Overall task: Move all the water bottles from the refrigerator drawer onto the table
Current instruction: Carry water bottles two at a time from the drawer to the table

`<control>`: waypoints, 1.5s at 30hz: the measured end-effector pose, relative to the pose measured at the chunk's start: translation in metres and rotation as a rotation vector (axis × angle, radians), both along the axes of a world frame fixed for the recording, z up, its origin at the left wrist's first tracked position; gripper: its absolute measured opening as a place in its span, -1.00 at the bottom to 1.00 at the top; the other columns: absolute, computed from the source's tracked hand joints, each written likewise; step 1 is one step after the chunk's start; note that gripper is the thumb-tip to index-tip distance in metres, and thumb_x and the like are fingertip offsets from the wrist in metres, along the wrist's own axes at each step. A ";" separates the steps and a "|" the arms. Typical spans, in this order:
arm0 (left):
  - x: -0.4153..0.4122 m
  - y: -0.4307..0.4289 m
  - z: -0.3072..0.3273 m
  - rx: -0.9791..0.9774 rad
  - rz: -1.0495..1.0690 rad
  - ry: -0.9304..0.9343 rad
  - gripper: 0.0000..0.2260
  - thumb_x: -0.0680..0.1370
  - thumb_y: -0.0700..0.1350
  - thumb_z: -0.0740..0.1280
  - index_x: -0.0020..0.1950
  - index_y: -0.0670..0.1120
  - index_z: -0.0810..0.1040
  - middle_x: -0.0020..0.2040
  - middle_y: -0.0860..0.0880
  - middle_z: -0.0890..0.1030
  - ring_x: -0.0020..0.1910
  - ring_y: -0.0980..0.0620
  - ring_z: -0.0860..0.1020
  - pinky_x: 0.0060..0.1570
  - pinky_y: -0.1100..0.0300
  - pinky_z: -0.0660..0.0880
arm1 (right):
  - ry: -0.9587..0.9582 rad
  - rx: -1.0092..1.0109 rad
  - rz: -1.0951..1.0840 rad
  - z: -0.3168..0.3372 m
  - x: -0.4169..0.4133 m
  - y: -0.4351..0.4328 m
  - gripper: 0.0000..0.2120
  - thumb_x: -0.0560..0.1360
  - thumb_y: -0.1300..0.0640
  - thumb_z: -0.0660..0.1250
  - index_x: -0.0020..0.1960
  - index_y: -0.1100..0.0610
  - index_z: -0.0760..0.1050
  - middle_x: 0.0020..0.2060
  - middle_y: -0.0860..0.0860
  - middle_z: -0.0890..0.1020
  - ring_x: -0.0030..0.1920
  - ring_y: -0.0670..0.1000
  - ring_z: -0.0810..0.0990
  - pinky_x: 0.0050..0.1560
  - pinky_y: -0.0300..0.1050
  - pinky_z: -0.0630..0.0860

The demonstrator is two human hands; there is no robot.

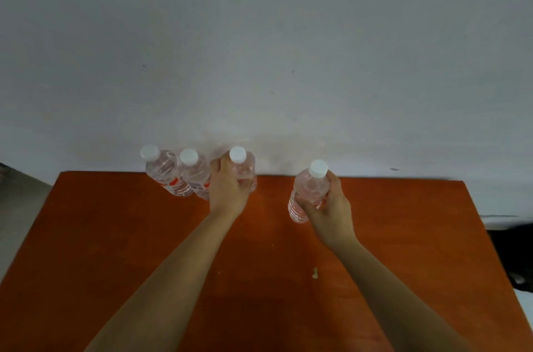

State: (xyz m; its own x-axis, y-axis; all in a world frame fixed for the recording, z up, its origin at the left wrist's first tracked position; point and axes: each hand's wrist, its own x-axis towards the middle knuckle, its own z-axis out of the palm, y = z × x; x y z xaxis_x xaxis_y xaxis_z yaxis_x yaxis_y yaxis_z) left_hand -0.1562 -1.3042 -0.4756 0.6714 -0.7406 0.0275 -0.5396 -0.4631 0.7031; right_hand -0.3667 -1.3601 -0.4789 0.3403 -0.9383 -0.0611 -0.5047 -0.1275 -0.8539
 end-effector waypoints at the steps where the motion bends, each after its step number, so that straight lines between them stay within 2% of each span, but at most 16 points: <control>1: 0.002 -0.001 -0.003 -0.015 0.002 0.008 -0.32 0.44 -0.14 0.53 0.48 -0.10 0.29 0.41 -0.14 0.39 0.36 -0.15 0.44 0.28 0.00 0.41 | 0.004 0.004 0.001 -0.002 0.006 -0.003 -0.24 0.43 0.01 0.54 0.51 0.00 0.24 0.33 -0.03 0.54 0.29 0.04 0.54 0.27 0.13 0.54; 4: 0.004 -0.004 -0.008 -0.036 -0.052 0.028 -0.31 0.48 -0.13 0.49 0.53 -0.07 0.22 0.46 -0.09 0.39 0.43 -0.12 0.39 0.36 -0.02 0.34 | 0.003 -0.005 0.012 -0.005 0.025 -0.012 -0.26 0.43 0.01 0.53 0.50 0.02 0.25 0.34 -0.03 0.52 0.31 0.03 0.52 0.25 0.00 0.52; 8: 0.003 -0.005 -0.010 -0.007 -0.157 -0.039 -0.30 0.51 -0.17 0.46 0.55 -0.09 0.16 0.48 -0.15 0.36 0.42 -0.18 0.40 0.31 -0.01 0.38 | 0.009 -0.001 0.046 -0.007 0.054 -0.028 -0.22 0.40 0.00 0.56 0.51 0.04 0.28 0.35 0.05 0.42 0.31 -0.02 0.41 0.33 0.07 0.46; 11: 0.006 -0.004 -0.010 0.010 -0.166 -0.061 -0.31 0.53 -0.17 0.44 0.56 -0.12 0.15 0.46 -0.20 0.35 0.40 -0.22 0.41 0.29 -0.03 0.42 | 0.013 0.043 0.118 -0.009 0.071 -0.038 -0.20 0.40 0.00 0.57 0.53 0.00 0.27 0.33 0.05 0.40 0.25 -0.02 0.44 0.32 0.10 0.48; 14: 0.008 -0.001 -0.013 0.024 -0.144 -0.061 -0.31 0.53 -0.17 0.44 0.56 -0.12 0.15 0.44 -0.19 0.37 0.42 -0.20 0.40 0.33 -0.05 0.40 | 0.048 0.036 0.220 -0.012 0.077 -0.045 -0.22 0.43 0.00 0.54 0.54 -0.04 0.24 0.39 0.02 0.42 0.33 0.04 0.48 0.30 0.14 0.50; 18: 0.004 -0.002 -0.013 0.022 -0.144 -0.062 -0.34 0.55 -0.14 0.42 0.55 -0.11 0.16 0.42 -0.19 0.39 0.39 -0.18 0.42 0.33 -0.11 0.44 | 0.059 0.063 0.260 -0.013 0.071 -0.046 -0.21 0.48 0.00 0.50 0.56 -0.13 0.13 0.43 -0.07 0.43 0.38 0.03 0.47 0.26 0.15 0.54; 21: -0.001 -0.004 -0.012 0.028 -0.147 -0.079 -0.33 0.55 -0.14 0.42 0.56 -0.13 0.15 0.44 -0.20 0.38 0.41 -0.19 0.40 0.34 -0.10 0.43 | 0.099 0.066 0.256 -0.011 0.071 -0.039 -0.20 0.53 0.05 0.44 0.58 -0.08 0.01 0.47 -0.01 0.40 0.40 0.07 0.45 0.29 0.14 0.52; 25: -0.001 -0.004 -0.008 0.078 -0.170 -0.069 -0.28 0.55 -0.14 0.41 0.59 -0.10 0.06 0.51 -0.19 0.29 0.43 -0.21 0.38 0.36 -0.10 0.41 | 0.186 0.038 0.306 -0.008 0.075 -0.036 -0.21 0.57 0.21 0.36 0.61 0.16 -0.06 0.56 0.14 0.19 0.54 0.15 0.22 0.49 0.11 0.28; 27: 0.001 0.000 -0.002 0.091 -0.192 -0.112 -0.30 0.56 -0.18 0.37 0.59 -0.08 0.05 0.55 -0.16 0.23 0.46 -0.20 0.35 0.35 -0.10 0.39 | 0.271 0.010 0.299 -0.004 0.071 -0.035 -0.14 0.54 0.29 0.34 0.62 0.16 -0.15 0.61 0.12 0.02 0.59 0.15 0.07 0.52 0.01 0.16; 29: 0.002 0.007 0.006 0.086 -0.198 -0.182 -0.34 0.56 -0.22 0.33 0.58 -0.10 0.07 0.56 -0.15 0.21 0.48 -0.20 0.32 0.36 -0.13 0.40 | 0.284 -0.015 0.254 0.006 0.062 -0.032 -0.11 0.52 0.29 0.34 0.63 0.13 -0.18 0.62 0.09 -0.04 0.60 0.13 0.00 0.51 0.02 0.12; 33: -0.011 0.018 0.039 0.079 -0.156 -0.276 -0.42 0.63 -0.14 0.22 0.60 -0.13 0.06 0.58 -0.17 0.18 0.53 -0.18 0.23 0.42 -0.09 0.32 | 0.277 -0.161 0.190 0.047 0.029 -0.025 -0.22 0.56 0.18 0.27 0.63 0.10 -0.10 0.62 0.08 -0.02 0.59 0.12 0.01 0.52 0.09 0.16; 37: -0.049 0.026 0.097 -0.032 -0.186 -0.369 -0.48 0.67 -0.04 0.13 0.59 -0.14 0.08 0.59 -0.18 0.15 0.54 -0.18 0.19 0.45 -0.09 0.24 | 0.223 -0.382 0.042 0.105 -0.024 -0.008 -0.39 0.65 0.06 0.17 0.62 0.12 0.00 0.60 0.12 0.06 0.58 0.13 0.09 0.46 0.14 0.27; 40: -0.097 0.033 0.147 -0.157 -0.238 -0.466 -0.48 0.68 0.04 0.08 0.59 -0.13 0.11 0.60 -0.18 0.13 0.56 -0.18 0.14 0.48 -0.08 0.16 | 0.236 -0.592 -0.087 0.149 -0.083 0.013 -0.42 0.67 -0.05 0.13 0.61 0.09 0.05 0.60 0.11 0.10 0.57 0.12 0.12 0.46 0.11 0.26; 45: -0.227 0.058 0.223 -0.367 -0.390 -0.591 -0.43 0.66 0.23 -0.10 0.62 0.01 0.08 0.63 -0.10 0.03 0.60 -0.11 -0.02 0.54 -0.13 -0.02 | 0.360 -0.880 -0.301 0.214 -0.231 0.079 -0.44 0.67 -0.15 0.07 0.60 0.03 0.11 0.60 0.11 0.12 0.59 0.13 0.08 0.53 0.20 0.17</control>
State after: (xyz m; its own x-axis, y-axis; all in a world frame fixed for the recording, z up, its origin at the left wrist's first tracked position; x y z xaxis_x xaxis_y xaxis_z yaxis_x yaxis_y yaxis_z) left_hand -0.3833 -1.2464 -0.2526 0.1635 -0.7937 0.5859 -0.9463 0.0416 0.3205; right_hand -0.5982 -1.2812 -0.2652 0.1783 -0.7430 0.6451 -0.8302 -0.4655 -0.3067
